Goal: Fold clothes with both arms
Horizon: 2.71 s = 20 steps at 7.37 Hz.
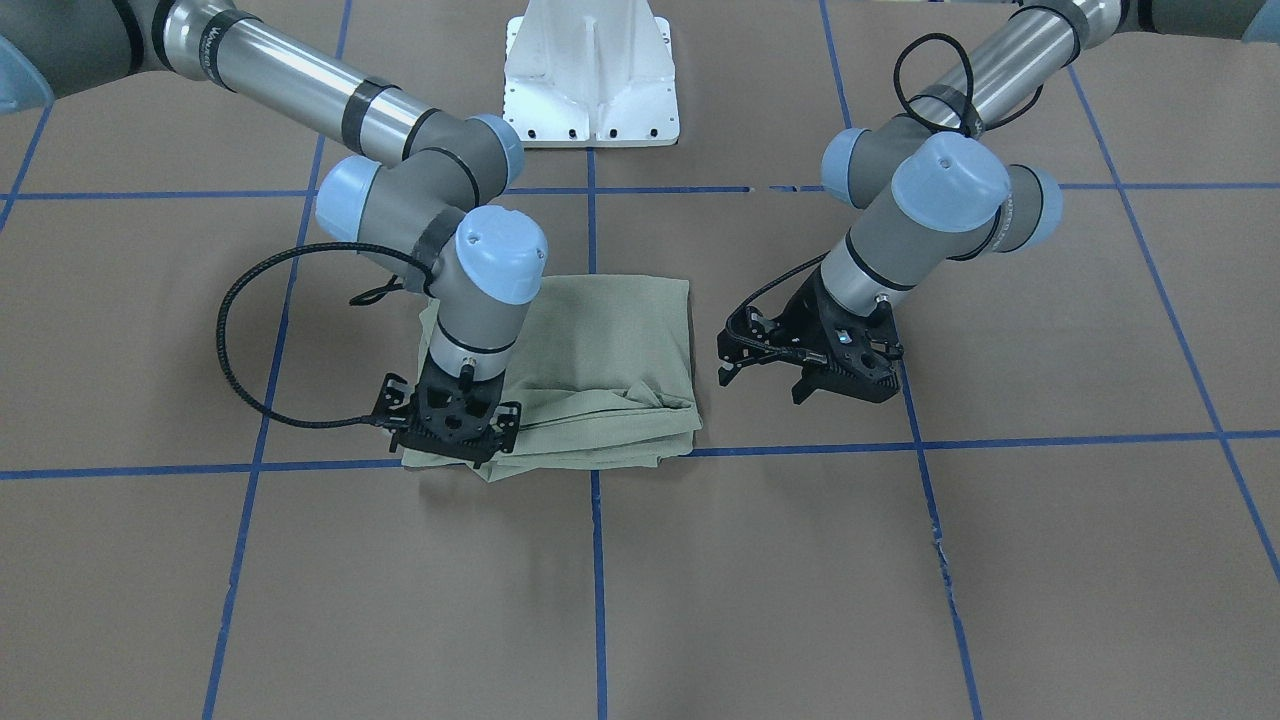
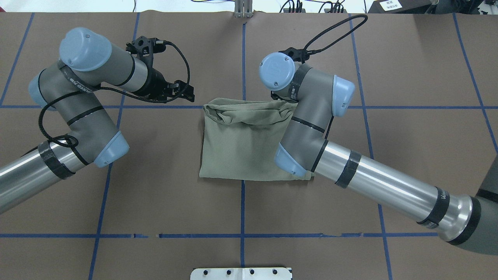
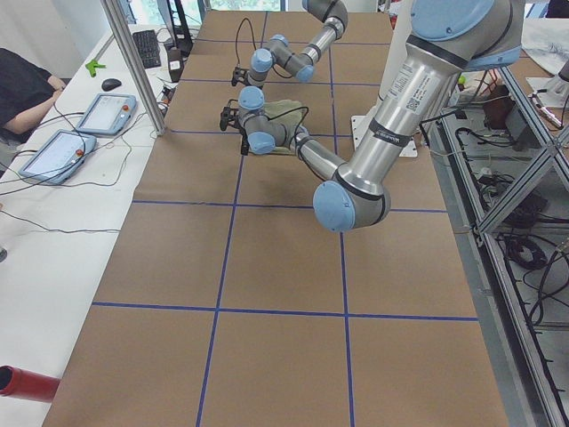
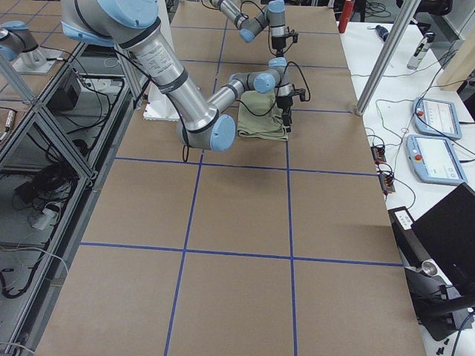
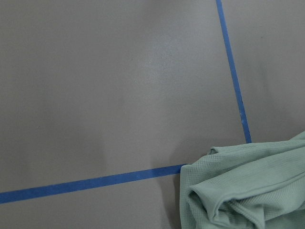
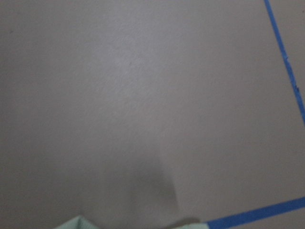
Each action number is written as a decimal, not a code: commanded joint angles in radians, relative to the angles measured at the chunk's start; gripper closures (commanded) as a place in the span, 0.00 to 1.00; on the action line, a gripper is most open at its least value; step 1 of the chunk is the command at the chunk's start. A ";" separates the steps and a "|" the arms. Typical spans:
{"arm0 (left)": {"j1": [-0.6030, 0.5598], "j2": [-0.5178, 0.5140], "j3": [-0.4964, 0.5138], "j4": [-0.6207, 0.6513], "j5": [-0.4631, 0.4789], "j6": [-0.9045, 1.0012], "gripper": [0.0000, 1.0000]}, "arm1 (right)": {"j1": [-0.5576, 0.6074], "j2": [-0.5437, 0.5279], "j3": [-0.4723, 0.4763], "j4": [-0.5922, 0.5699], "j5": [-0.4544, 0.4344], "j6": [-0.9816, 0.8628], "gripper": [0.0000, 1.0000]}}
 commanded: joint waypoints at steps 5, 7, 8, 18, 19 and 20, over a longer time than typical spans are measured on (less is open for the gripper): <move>0.000 0.002 -0.003 0.000 0.000 0.001 0.00 | -0.019 0.002 0.177 -0.002 0.172 -0.047 0.00; 0.000 0.002 -0.001 0.000 0.000 0.001 0.00 | -0.092 -0.028 0.204 -0.005 0.163 -0.025 0.00; 0.000 0.002 -0.001 0.000 -0.002 0.001 0.00 | -0.101 -0.047 0.205 -0.019 0.155 -0.028 0.00; 0.000 0.002 -0.013 0.000 -0.002 -0.002 0.00 | -0.017 0.006 0.009 -0.009 0.085 -0.110 0.00; 0.000 0.002 -0.019 0.000 -0.002 -0.002 0.00 | 0.008 0.032 -0.038 -0.005 0.072 -0.107 0.00; 0.000 0.002 -0.019 0.000 -0.002 -0.002 0.00 | 0.034 0.065 -0.100 -0.002 0.043 -0.102 0.00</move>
